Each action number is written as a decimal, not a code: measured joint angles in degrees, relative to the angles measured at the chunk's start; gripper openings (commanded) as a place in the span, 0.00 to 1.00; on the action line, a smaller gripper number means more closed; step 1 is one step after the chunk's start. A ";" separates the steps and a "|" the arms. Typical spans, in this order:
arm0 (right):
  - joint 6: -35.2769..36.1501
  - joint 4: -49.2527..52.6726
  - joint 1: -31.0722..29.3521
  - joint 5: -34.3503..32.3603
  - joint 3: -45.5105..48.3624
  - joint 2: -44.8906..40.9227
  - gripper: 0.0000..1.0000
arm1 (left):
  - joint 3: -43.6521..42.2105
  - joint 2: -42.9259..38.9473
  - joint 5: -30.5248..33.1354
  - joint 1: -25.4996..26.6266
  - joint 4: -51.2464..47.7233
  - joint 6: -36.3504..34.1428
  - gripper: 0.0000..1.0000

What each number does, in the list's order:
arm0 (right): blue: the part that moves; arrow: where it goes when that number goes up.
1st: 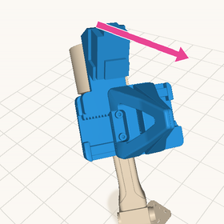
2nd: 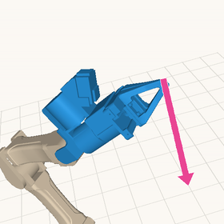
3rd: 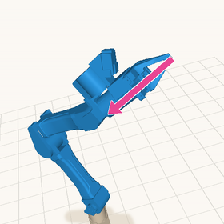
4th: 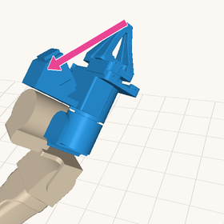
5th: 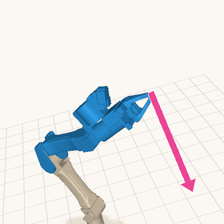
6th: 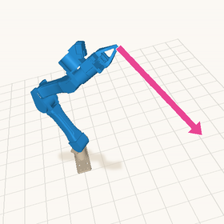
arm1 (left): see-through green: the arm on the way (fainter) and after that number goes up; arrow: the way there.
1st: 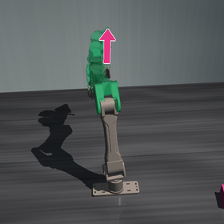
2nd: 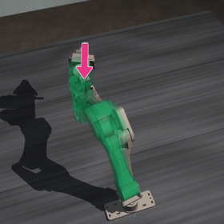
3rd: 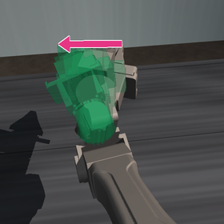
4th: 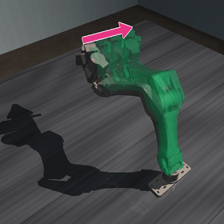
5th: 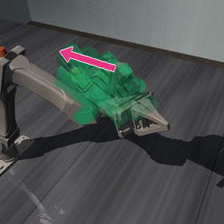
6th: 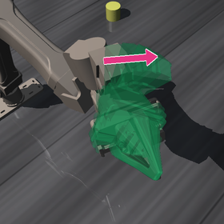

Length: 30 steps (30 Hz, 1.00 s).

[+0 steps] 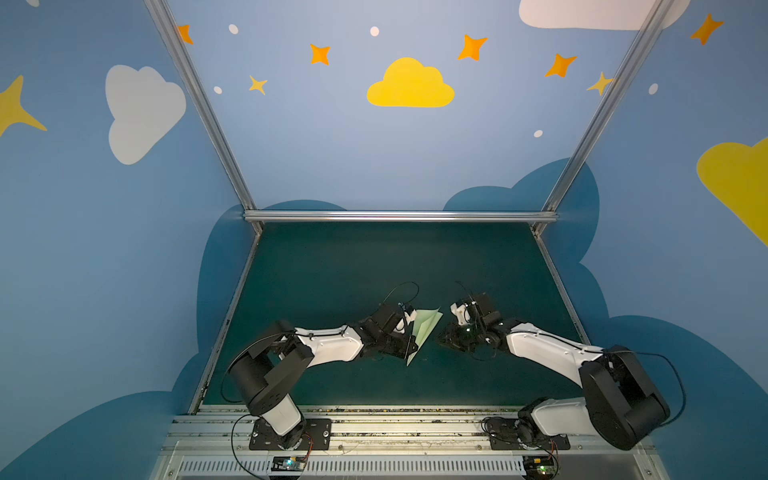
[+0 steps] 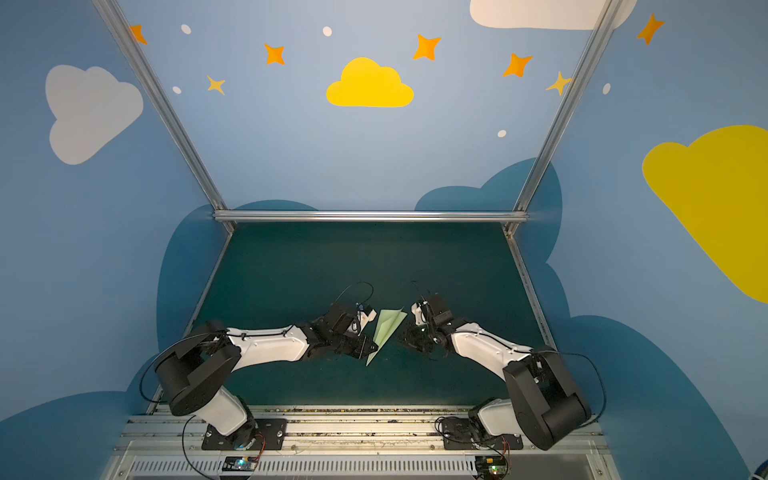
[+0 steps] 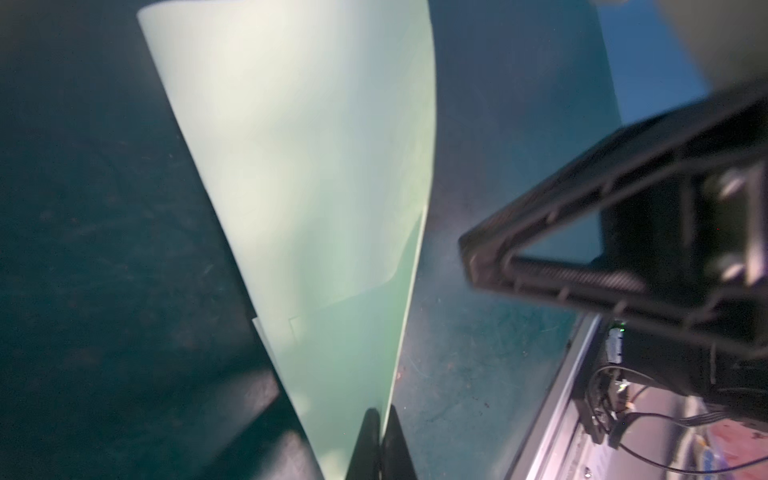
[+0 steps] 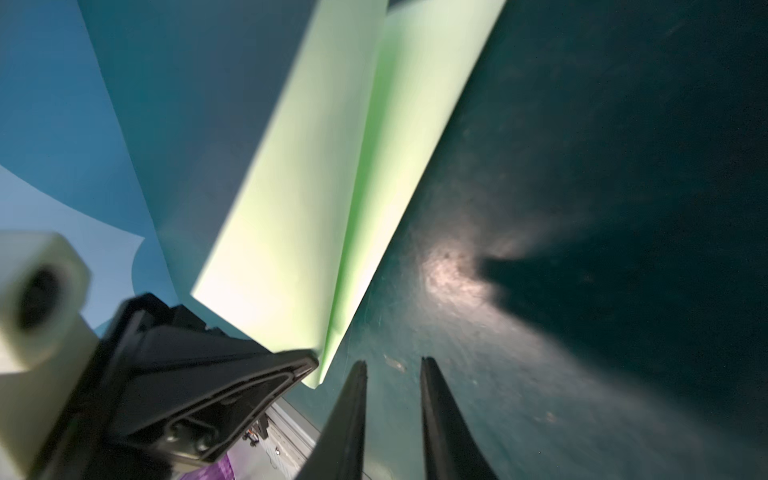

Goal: Fold a paper plane with a square sheet of paper (fold left side to right side)

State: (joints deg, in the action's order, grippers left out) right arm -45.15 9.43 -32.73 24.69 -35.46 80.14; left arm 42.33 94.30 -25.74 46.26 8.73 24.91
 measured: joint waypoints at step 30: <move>1.95 -5.86 -5.05 0.31 -7.08 9.35 0.00 | -1.01 6.12 -8.35 -3.65 5.86 4.39 0.04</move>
State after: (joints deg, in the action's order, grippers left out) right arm -43.20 3.57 -37.78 24.99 -42.54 89.49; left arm 41.32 100.42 -34.09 42.61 14.59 29.30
